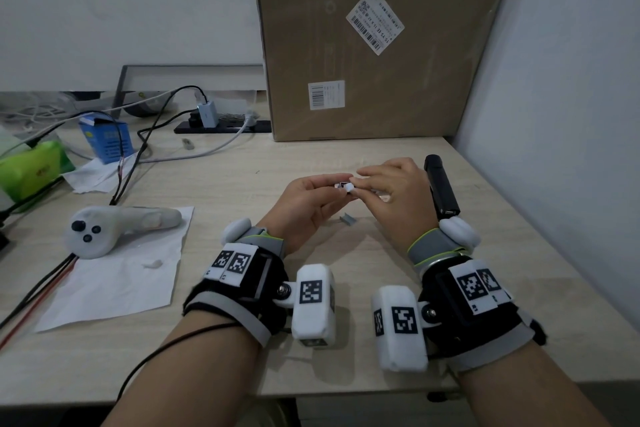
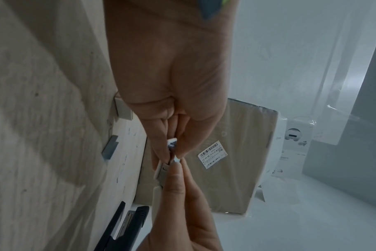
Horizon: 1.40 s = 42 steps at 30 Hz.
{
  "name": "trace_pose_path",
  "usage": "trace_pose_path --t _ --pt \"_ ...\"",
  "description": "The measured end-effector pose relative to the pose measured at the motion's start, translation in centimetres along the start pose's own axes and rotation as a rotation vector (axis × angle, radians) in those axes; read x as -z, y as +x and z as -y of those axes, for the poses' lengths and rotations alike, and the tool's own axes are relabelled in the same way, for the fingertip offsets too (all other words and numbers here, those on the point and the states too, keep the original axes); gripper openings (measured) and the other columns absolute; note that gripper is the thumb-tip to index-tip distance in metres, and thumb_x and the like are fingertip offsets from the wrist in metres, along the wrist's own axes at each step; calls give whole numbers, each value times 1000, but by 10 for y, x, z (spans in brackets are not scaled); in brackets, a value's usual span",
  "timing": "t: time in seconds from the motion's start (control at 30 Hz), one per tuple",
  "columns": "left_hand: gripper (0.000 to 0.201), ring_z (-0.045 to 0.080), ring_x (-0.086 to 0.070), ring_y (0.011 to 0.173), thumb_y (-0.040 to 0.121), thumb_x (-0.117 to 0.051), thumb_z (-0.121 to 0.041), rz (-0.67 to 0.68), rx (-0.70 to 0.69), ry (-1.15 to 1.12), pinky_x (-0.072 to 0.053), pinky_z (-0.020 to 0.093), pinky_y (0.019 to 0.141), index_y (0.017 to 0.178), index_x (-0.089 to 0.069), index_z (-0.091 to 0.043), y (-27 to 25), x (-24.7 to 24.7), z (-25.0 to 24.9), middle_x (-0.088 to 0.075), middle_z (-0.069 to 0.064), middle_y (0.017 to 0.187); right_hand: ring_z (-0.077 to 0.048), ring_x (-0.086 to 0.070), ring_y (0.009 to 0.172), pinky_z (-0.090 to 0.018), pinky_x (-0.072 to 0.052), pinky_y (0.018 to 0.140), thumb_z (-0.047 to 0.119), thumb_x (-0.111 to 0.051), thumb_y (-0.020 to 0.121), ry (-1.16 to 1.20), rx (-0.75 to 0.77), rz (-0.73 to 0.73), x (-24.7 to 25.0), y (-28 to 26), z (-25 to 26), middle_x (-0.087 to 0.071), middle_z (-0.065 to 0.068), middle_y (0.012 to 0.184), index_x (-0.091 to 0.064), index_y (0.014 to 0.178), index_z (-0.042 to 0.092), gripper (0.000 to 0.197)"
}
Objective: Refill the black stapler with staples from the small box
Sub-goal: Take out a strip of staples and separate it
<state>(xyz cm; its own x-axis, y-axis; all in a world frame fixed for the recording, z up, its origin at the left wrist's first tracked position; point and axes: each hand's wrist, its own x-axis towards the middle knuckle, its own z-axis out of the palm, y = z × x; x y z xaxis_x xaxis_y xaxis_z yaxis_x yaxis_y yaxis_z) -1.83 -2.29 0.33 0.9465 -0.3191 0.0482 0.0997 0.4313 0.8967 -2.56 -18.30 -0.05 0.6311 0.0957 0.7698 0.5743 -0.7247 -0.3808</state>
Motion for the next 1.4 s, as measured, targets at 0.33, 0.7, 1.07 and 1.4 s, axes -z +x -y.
trace_pose_path --t 0.33,0.7,1.07,1.4 --pt "28 15 -71 84 87 -50 9 -55 -31 -38 -55 18 79 112 -62 6 1 2 -3 -72 14 95 -19 -44 130 -49 -19 108 38 -57 81 -64 -95 121 -2 -2 2 -62 6 126 -62 120 25 41" --pt "26 25 -66 96 88 -49 8 -91 -41 -81 -56 19 77 111 -61 6 3 5 -6 -66 22 110 -3 -58 104 -9 -46 86 7 -56 88 577 -576 -135 4 3 4 -59 -8 129 -45 129 19 44" --pt "27 18 -70 94 91 -49 3 37 21 -18 -53 22 88 115 -58 9 0 0 -2 -67 18 109 -5 -67 87 -16 -51 78 4 -68 79 850 -557 -135 3 4 10 -71 -3 95 -69 101 9 22" --pt "40 22 -70 95 92 -50 -18 52 83 -72 -55 23 85 120 -57 10 -3 -4 -9 -67 22 109 -5 -68 84 -14 -50 75 2 -66 80 869 -492 6 2 0 11 -74 8 81 -74 89 14 16"
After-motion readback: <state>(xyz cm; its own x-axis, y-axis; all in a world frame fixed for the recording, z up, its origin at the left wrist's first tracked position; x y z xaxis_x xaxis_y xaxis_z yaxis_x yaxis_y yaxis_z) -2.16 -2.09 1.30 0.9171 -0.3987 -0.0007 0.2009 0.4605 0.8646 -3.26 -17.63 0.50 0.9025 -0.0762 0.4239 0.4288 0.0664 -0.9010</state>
